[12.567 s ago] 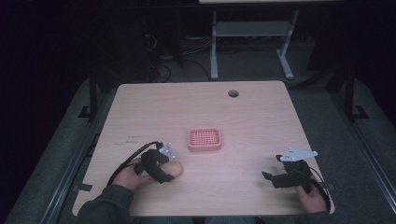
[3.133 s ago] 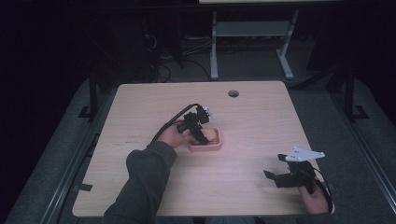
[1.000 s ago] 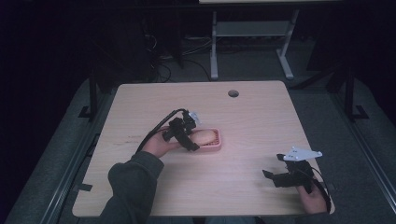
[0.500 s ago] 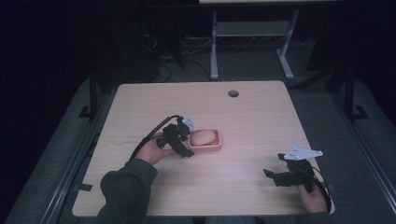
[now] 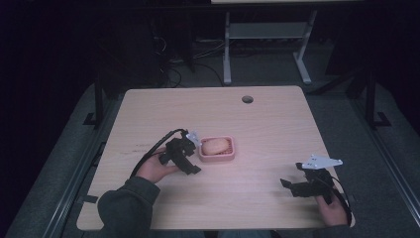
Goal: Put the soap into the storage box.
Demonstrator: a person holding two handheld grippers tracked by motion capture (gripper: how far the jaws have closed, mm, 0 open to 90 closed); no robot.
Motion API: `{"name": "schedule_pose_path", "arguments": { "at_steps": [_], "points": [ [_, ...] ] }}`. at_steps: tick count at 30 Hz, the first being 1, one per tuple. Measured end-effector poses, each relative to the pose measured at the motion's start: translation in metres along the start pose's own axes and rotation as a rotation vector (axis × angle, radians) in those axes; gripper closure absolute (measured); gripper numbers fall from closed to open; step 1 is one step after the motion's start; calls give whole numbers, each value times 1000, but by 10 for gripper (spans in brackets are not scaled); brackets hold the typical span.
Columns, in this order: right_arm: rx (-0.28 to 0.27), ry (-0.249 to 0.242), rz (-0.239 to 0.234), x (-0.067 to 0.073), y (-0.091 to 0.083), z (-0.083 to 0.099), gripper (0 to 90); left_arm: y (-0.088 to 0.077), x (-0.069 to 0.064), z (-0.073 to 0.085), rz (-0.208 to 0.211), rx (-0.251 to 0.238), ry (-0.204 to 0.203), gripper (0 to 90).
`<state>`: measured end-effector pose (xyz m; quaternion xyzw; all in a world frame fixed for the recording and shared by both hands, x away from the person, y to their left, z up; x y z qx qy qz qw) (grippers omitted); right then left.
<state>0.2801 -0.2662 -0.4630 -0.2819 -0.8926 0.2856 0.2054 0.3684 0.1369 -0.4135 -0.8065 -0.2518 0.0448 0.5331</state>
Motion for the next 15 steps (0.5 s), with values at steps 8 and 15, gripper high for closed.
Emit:
{"name": "schedule_pose_path", "arguments": {
  "at_steps": [8,15],
  "points": [
    [9,3,5,0,1,1,141,-5,-9,19,-1,-16,-22,272],
    [14,-2,4,0,2,1,142,-11,-12,43,-6,-10,-44,272]
  ]
}}
Point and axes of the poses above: each handheld gripper's, and its own axes: y roughly forward along the jaws, z roughly out of its underside, x roughly to its left, the point moved 1 cm from there along y, roughly forward along the jaws, and after that the axes turned 15 degrees about -z, right-handed, at the moved point
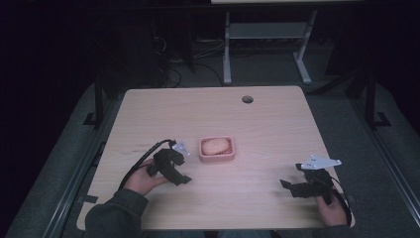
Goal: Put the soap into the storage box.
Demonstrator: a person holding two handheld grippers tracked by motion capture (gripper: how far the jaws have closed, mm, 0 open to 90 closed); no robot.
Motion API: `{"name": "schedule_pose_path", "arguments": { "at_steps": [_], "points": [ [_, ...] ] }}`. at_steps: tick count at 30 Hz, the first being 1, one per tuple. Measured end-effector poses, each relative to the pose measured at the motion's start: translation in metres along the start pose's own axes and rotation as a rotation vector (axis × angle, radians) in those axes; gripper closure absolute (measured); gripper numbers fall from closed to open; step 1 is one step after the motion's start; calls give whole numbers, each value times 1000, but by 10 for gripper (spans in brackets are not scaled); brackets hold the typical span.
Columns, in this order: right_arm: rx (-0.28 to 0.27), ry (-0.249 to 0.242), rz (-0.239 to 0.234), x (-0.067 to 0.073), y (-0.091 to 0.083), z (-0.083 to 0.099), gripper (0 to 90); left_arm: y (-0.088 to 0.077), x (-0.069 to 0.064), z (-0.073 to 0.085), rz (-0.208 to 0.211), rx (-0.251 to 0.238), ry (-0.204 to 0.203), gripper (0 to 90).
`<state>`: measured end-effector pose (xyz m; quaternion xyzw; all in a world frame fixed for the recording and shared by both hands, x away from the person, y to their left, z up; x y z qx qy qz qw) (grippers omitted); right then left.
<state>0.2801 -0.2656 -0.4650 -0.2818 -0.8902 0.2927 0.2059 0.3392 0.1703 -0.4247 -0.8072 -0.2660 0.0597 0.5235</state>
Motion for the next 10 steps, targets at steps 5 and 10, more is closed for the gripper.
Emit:
{"name": "schedule_pose_path", "arguments": {
  "at_steps": [5,10],
  "points": [
    [2,3,0,1,1,0,141,-6,-4,20,-6,-12,-25,268],
    [2,4,5,2,-1,1,141,-14,-14,45,-39,-21,-37,263]
  ]
}}
Point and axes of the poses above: each handheld gripper's, and its own axes: y roughly forward along the jaws, z roughly out of its underside, x roughly to its left, the point moved 1 cm from there along y, roughly forward along the jaws, and after that the axes turned 15 degrees about -z, right-handed, at the moved point
